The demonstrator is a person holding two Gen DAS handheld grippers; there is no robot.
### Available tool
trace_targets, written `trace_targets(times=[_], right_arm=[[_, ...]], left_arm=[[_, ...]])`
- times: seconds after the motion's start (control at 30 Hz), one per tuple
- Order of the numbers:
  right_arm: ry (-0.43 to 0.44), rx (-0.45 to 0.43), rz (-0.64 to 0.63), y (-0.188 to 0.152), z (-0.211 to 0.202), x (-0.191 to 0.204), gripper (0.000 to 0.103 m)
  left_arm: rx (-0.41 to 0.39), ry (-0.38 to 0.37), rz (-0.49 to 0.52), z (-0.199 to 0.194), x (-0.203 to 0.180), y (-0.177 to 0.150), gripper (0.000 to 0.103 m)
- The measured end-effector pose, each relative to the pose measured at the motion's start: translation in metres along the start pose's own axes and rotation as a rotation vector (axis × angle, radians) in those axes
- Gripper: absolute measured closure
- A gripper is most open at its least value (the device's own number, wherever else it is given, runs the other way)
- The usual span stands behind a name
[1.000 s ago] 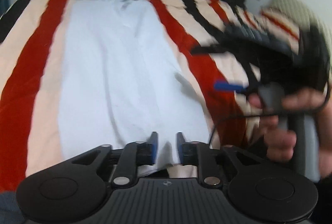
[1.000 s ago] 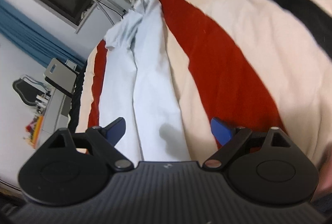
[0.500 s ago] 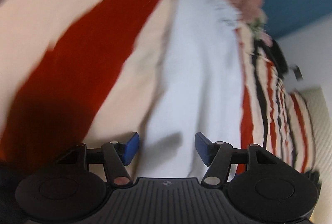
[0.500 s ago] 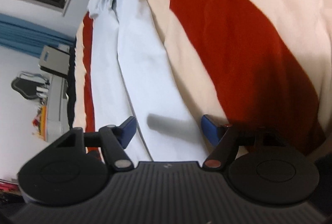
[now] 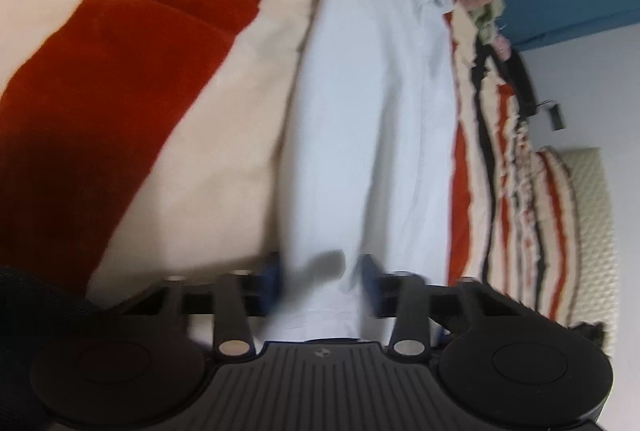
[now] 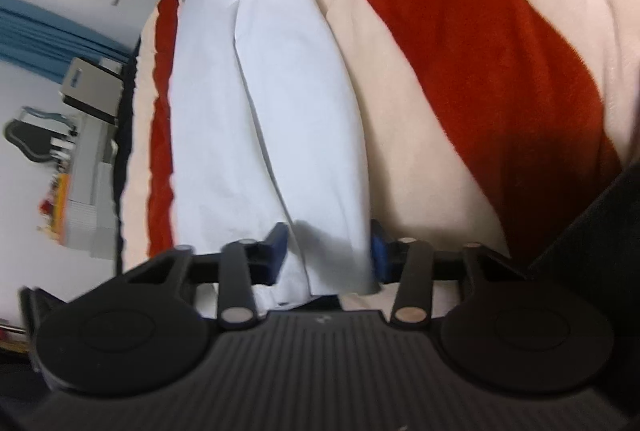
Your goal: Fold clothes
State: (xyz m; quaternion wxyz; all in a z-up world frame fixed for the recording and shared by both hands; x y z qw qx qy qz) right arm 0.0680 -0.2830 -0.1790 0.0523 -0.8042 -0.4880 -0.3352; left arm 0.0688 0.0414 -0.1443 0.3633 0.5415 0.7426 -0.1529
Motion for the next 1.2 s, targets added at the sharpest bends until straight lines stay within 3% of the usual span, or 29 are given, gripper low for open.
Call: trace_targets(times=[0.03, 0.07, 0.17, 0.33, 0.6, 0.77, 0.9, 1.03, 1.2], right_arm=[[-0.009, -0.010, -0.011, -0.002, -0.002, 0.001, 0.072], [-0.004, -0.027, -0.007, -0.003, -0.005, 0.000, 0.081], [0.040, -0.088, 0.030, -0.005, -0.016, -0.003, 0.092], [0.135, -0.174, 0.012, 0.000, -0.044, 0.005, 0.093], [0.297, -0.346, -0.033, 0.044, -0.123, 0.046, 0.096], [0.353, -0.383, -0.066, 0.050, -0.162, 0.052, 0.097], [0.335, -0.367, -0.101, 0.032, -0.177, 0.040, 0.097], [0.288, -0.316, -0.087, 0.018, -0.165, 0.016, 0.097], [0.253, -0.279, -0.051, 0.035, -0.139, 0.007, 0.097]], left_arm=[[-0.013, -0.007, -0.007, -0.003, 0.001, -0.001, 0.093], [-0.025, -0.014, -0.014, -0.006, 0.002, -0.001, 0.096], [-0.090, -0.062, -0.047, -0.019, 0.005, -0.001, 0.096], [-0.192, -0.187, -0.076, -0.063, -0.012, 0.001, 0.100], [-0.317, -0.371, -0.083, -0.135, -0.059, 0.006, 0.102], [-0.300, -0.356, -0.107, -0.155, -0.047, -0.017, 0.102], [-0.282, -0.338, -0.130, -0.171, -0.034, -0.038, 0.102], [-0.264, -0.319, -0.153, -0.186, -0.021, -0.059, 0.102], [-0.296, -0.251, -0.125, -0.161, -0.029, 0.001, 0.102]])
Point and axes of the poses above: each gripper's, at about its wrist camera, not at the fingertips, and z roughly the way its jaws point, x to its left, y to its top, the point moved 2 cm from there along z, roughly the way its jaws point, and after that the axes turned 4 degrees about -y, right-handed, at the moved point
